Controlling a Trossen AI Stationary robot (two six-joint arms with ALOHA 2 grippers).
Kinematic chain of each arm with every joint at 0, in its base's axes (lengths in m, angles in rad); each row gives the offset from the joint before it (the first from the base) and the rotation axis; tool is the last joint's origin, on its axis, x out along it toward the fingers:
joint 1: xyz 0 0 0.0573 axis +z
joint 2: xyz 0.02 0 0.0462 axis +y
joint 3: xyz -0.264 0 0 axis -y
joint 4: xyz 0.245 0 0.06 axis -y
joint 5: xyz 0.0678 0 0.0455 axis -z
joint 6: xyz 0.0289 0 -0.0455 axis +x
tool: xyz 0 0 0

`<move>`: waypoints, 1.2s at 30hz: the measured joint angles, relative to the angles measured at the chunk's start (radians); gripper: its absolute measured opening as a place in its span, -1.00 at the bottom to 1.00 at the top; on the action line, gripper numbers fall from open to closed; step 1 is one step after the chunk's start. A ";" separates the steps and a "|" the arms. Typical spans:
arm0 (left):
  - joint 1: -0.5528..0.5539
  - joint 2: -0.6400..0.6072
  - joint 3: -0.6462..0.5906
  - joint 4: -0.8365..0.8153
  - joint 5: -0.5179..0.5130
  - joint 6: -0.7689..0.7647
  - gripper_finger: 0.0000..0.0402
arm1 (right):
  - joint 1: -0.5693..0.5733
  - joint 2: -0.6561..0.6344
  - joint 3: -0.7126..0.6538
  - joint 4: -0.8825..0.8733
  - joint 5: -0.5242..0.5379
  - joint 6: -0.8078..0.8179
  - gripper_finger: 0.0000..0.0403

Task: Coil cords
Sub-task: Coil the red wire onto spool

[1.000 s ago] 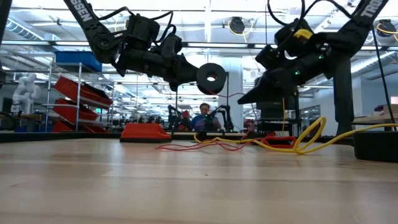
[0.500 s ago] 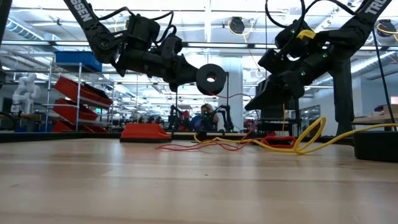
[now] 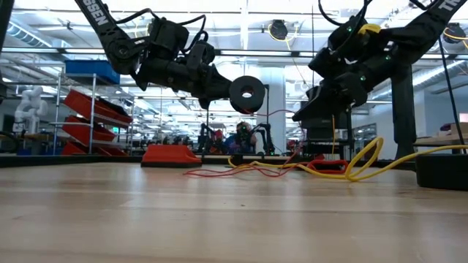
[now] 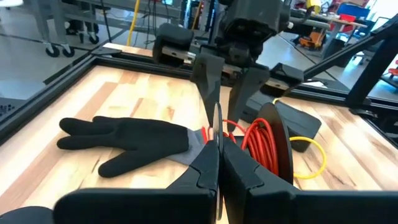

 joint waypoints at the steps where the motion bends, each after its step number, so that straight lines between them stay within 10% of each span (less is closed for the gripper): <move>1: 0.000 0.000 0.000 -0.002 0.001 0.000 -0.96 | 0.000 -0.006 0.000 -0.009 0.000 -0.002 -0.62; 9: 0.000 0.000 0.000 -0.007 0.001 0.000 -0.96 | 0.000 -0.012 0.000 -0.039 0.005 -0.034 -0.97; 29: -0.002 0.000 0.000 -0.120 0.052 0.130 -0.96 | 0.000 -0.059 0.000 0.070 0.191 0.062 -1.00; 36: -0.022 0.000 0.005 -0.118 -0.205 0.211 -0.98 | 0.022 -0.062 0.000 0.146 0.187 0.129 -1.00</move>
